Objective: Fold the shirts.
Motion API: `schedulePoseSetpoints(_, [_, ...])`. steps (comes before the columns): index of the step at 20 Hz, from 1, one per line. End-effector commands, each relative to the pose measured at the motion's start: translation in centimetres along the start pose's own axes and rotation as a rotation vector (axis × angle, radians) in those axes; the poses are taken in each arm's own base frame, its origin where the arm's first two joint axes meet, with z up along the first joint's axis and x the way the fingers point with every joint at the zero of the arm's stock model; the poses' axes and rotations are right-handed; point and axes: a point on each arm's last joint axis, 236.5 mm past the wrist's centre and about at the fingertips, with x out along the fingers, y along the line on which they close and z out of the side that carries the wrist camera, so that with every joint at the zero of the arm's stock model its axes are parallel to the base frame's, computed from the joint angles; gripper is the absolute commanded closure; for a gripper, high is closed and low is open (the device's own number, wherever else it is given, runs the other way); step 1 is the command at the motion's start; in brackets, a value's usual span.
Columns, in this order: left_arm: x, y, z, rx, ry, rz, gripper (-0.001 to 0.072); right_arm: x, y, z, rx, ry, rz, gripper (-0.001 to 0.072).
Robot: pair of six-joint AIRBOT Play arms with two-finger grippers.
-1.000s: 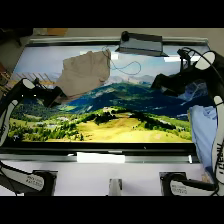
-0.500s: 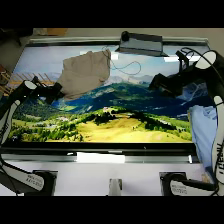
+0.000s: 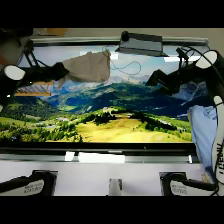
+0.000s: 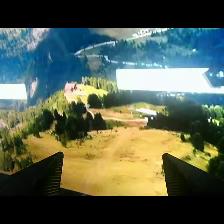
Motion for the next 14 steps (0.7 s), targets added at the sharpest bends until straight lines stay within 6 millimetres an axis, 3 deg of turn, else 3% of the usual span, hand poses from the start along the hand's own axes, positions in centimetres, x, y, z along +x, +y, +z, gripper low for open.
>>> schedulePoseSetpoints(1, [-11.9,-14.9,3.5,0.326,-0.269,-0.219,0.0675,-0.4,1.1,1.5,0.001,-0.069,0.039,0.0183])
schedulePoseSetpoints(2, [-16.1,-18.2,4.1,0.356,-0.359,-0.279,0.0675,-0.9,1.7,1.0,-0.005,-0.058,0.054,0.0192])
schedulePoseSetpoints(4, [-23.4,-22.3,4.7,0.364,-0.494,-0.379,0.0675,-2.9,3.1,0.1,-0.086,-0.064,0.079,0.0190])
schedulePoseSetpoints(5, [-26.0,-23.5,4.6,0.353,-0.532,-0.421,0.0675,-4.5,4.0,-0.2,-0.136,-0.095,0.085,0.0189])
schedulePoseSetpoints(7, [-27.6,-24.7,3.6,0.360,-0.533,-0.464,0.0674,-8.6,5.7,-0.2,-0.228,-0.212,0.078,0.0187])
schedulePoseSetpoints(9, [-25.1,-24.4,1.8,0.353,-0.463,-0.468,0.0674,-13.7,7.0,0.2,-0.289,-0.380,0.046,0.0187])
schedulePoseSetpoints(12, [-16.5,-21.9,-1.3,0.270,-0.323,-0.414,0.0674,-21.4,8.4,-0.5,-0.290,-0.618,0.013,0.0187])
schedulePoseSetpoints(14, [-10.8,-21.7,-2.8,0.233,-0.283,-0.390,0.0674,-25.1,9.1,-2.0,-0.285,-0.714,0.014,0.0187])
